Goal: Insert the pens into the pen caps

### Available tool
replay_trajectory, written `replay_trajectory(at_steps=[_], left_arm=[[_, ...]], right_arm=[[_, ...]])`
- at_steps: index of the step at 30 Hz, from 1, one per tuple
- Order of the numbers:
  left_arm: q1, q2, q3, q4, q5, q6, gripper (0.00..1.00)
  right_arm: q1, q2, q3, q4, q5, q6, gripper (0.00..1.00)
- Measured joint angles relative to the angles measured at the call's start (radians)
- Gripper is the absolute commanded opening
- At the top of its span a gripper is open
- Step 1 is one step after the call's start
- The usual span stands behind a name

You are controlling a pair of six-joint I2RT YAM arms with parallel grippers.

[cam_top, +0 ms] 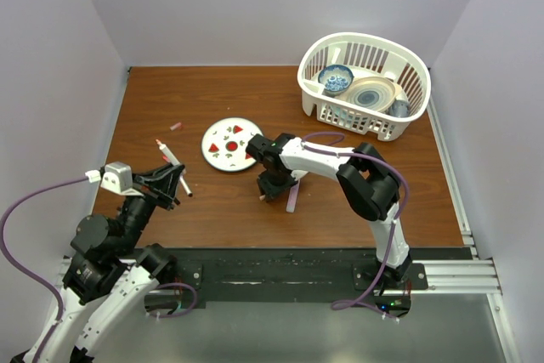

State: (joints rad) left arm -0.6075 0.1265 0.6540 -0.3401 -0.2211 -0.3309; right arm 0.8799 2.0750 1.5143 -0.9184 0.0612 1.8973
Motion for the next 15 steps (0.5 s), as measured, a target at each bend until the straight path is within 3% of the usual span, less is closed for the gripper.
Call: replay_trajectory(at_steps=[1, 5, 15], left_arm=[[0.0, -0.001, 0.0, 0.0, 0.0, 0.0, 0.0], [0.0, -0.002, 0.0, 0.0, 0.0, 0.0, 0.0], [0.0, 0.021, 0.0, -0.004, 0.001, 0.0, 0.0]], right_arm=[[0.0, 0.0, 0.0, -0.001, 0.0, 0.0, 0.28], [0.001, 0.001, -0.001, -0.008, -0.001, 0.002, 0.01], [0.007, -0.054, -0.089, 0.09, 0.038, -0.099, 0.0]])
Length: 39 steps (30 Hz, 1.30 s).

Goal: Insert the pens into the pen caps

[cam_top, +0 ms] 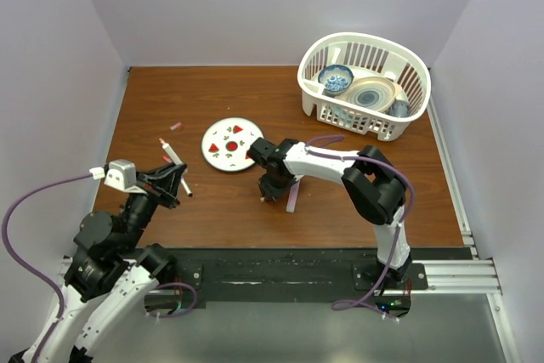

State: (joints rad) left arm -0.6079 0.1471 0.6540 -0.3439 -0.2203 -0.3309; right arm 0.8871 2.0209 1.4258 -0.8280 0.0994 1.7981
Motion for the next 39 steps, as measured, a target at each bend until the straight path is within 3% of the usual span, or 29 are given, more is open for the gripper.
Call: replay_trajectory(at_steps=[8, 12, 19, 27, 39], left_arm=[[0.0, 0.198, -0.004, -0.006, 0.172, -0.077, 0.0], [0.0, 0.303, -0.039, -0.001, 0.315, -0.126, 0.0], [0.001, 0.426, -0.116, 0.139, 0.587, -0.198, 0.0], [0.001, 0.5, -0.194, 0.318, 0.767, -0.263, 0.0], [0.001, 0.542, -0.211, 0.428, 0.837, -0.307, 0.0]], right_arm=[[0.003, -0.229, -0.269, 0.171, 0.17, -0.38, 0.0], [-0.005, -0.481, -0.44, 0.325, 0.177, -0.597, 0.0], [-0.005, -0.733, -0.415, 0.495, 0.156, -0.832, 0.0], [-0.005, -0.824, -0.411, 0.676, 0.084, -0.946, 0.0], [-0.004, -0.864, -0.463, 0.925, -0.08, -0.99, 0.0]])
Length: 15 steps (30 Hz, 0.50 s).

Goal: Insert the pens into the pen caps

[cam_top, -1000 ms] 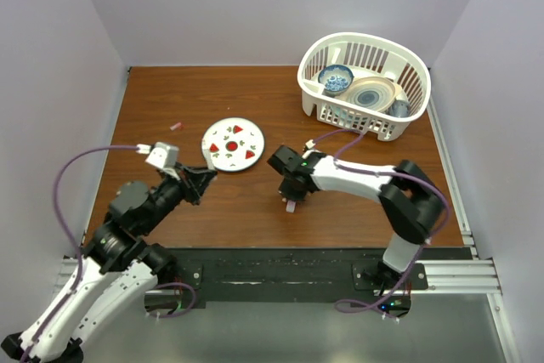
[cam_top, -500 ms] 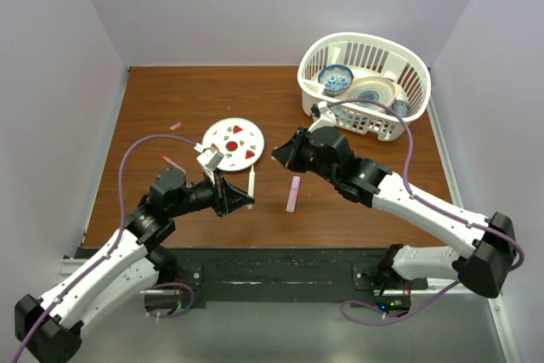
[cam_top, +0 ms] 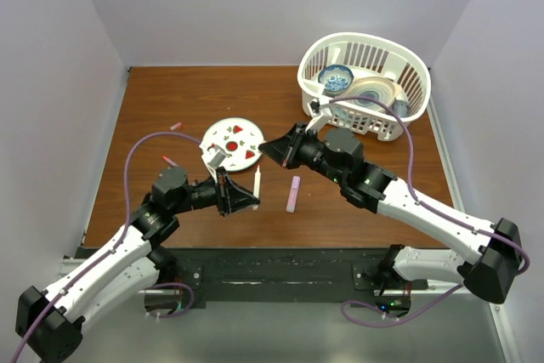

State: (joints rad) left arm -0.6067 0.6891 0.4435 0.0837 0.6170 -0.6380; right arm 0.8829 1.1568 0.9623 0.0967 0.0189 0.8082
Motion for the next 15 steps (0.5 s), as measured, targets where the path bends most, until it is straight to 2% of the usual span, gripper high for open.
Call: replay_trajectory(at_steps=[15], left_arm=[[0.0, 0.001, 0.0, 0.025, 0.004, -0.007, 0.0]], right_arm=[[0.0, -0.035, -0.037, 0.01, -0.042, -0.006, 0.0]])
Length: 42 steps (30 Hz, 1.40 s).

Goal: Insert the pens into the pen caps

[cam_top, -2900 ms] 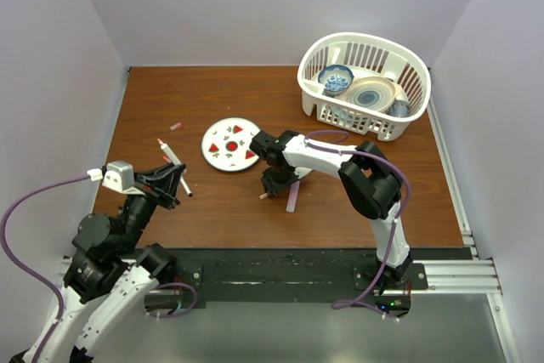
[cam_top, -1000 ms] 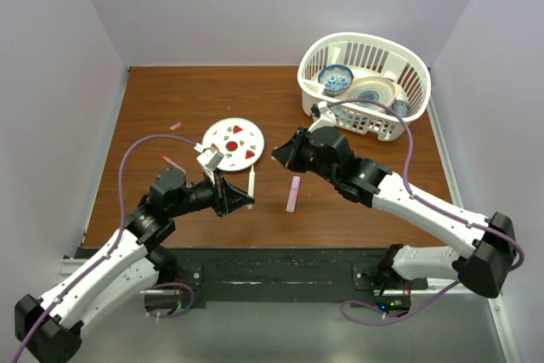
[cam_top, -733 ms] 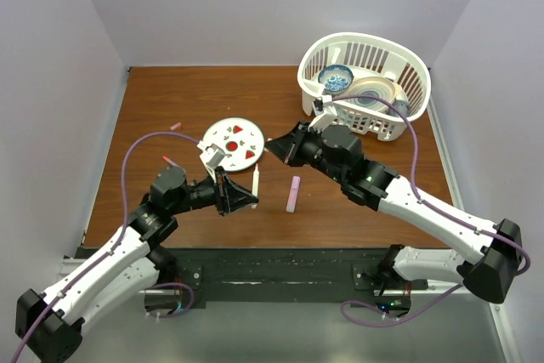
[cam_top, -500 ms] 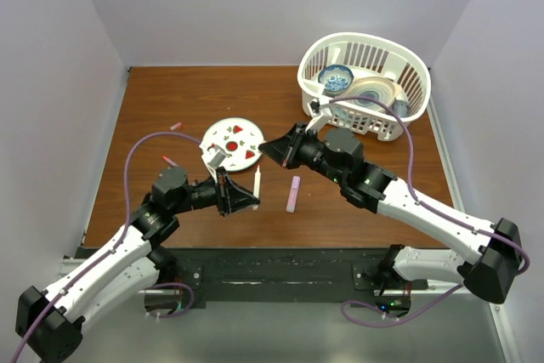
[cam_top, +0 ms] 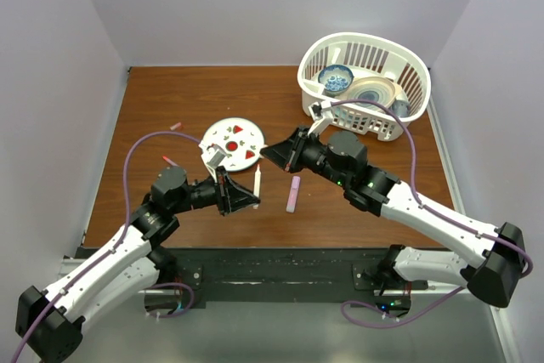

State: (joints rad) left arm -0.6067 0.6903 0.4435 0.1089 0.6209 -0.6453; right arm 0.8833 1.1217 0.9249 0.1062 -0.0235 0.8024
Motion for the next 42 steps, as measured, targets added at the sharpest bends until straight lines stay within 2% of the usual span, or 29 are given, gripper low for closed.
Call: replay_trajectory(at_steps=[26, 36, 39, 42], left_arm=[[0.0, 0.004, -0.001, 0.002, -0.003, -0.009, 0.0], [-0.002, 0.003, -0.001, -0.003, 0.008, -0.009, 0.0], [-0.004, 0.003, -0.001, -0.024, 0.014, -0.006, 0.0], [-0.008, 0.003, -0.001, -0.034, 0.018, 0.006, 0.0]], right_arm=[[0.054, -0.002, -0.031, -0.001, -0.019, -0.006, 0.0], [0.112, -0.019, -0.031, -0.051, 0.055, -0.066, 0.0], [0.155, -0.02, -0.018, -0.095, 0.122, -0.102, 0.07], [0.18, -0.02, -0.01, -0.118, 0.162, -0.12, 0.21]])
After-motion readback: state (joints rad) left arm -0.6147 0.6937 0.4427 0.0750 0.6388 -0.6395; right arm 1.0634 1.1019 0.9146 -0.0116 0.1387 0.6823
